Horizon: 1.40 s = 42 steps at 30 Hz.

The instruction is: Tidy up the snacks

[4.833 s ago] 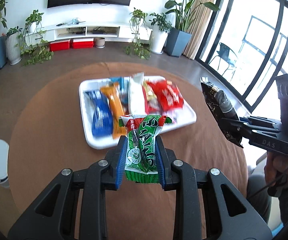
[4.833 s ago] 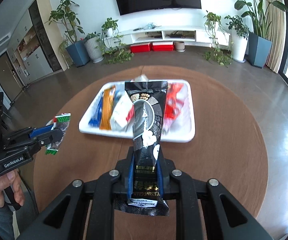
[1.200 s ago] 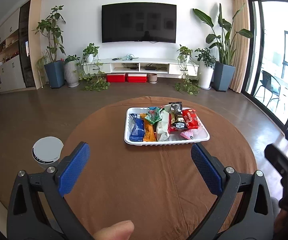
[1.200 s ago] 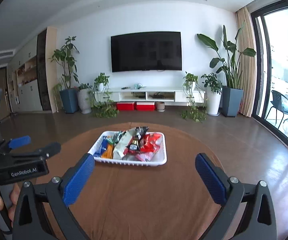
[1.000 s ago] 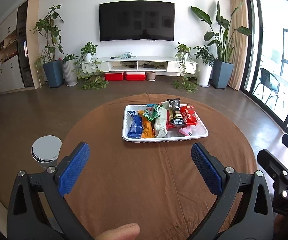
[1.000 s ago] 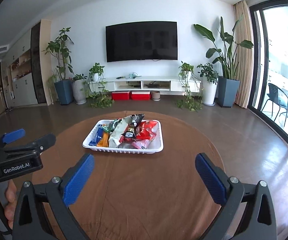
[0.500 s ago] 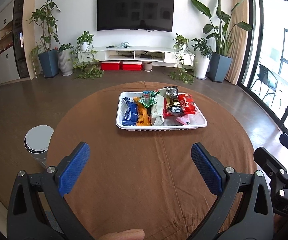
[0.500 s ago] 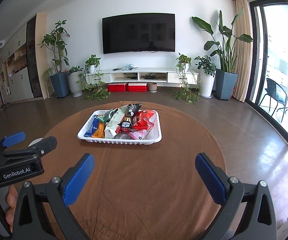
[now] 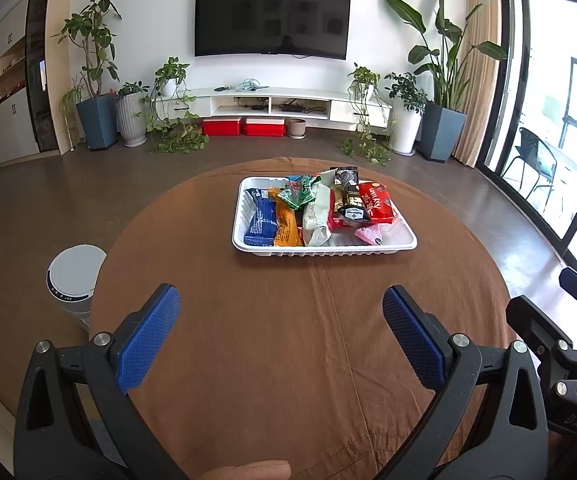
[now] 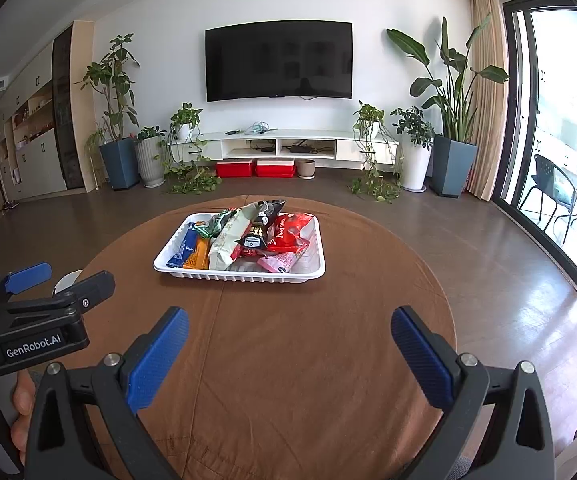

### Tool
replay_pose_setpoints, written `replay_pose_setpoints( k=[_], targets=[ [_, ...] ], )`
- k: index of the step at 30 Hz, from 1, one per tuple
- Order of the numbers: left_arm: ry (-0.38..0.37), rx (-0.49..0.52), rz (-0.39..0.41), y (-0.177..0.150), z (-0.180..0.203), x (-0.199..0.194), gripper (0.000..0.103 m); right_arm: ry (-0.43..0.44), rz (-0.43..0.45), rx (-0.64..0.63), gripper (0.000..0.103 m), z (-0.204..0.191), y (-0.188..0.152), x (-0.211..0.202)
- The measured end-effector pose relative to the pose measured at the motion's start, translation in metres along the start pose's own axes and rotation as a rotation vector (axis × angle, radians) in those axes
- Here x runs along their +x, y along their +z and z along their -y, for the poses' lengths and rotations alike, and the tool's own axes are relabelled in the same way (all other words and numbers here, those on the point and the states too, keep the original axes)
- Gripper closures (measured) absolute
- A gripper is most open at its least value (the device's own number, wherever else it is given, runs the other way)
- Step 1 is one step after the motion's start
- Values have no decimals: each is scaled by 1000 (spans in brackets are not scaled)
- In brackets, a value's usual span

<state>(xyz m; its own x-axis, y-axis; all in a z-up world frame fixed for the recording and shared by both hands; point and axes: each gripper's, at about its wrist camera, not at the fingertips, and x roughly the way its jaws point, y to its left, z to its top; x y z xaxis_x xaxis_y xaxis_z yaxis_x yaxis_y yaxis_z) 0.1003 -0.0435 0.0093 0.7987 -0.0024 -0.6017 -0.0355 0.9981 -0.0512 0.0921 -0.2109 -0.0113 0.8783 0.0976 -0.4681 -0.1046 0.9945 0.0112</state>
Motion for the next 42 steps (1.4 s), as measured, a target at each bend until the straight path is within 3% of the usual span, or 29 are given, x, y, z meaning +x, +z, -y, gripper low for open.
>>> replay_pose_setpoints(
  k=[42],
  targets=[
    [-4,-1,-11,-7,-1,9,0,1,-10,-1,0,2,-1,-4]
  ],
)
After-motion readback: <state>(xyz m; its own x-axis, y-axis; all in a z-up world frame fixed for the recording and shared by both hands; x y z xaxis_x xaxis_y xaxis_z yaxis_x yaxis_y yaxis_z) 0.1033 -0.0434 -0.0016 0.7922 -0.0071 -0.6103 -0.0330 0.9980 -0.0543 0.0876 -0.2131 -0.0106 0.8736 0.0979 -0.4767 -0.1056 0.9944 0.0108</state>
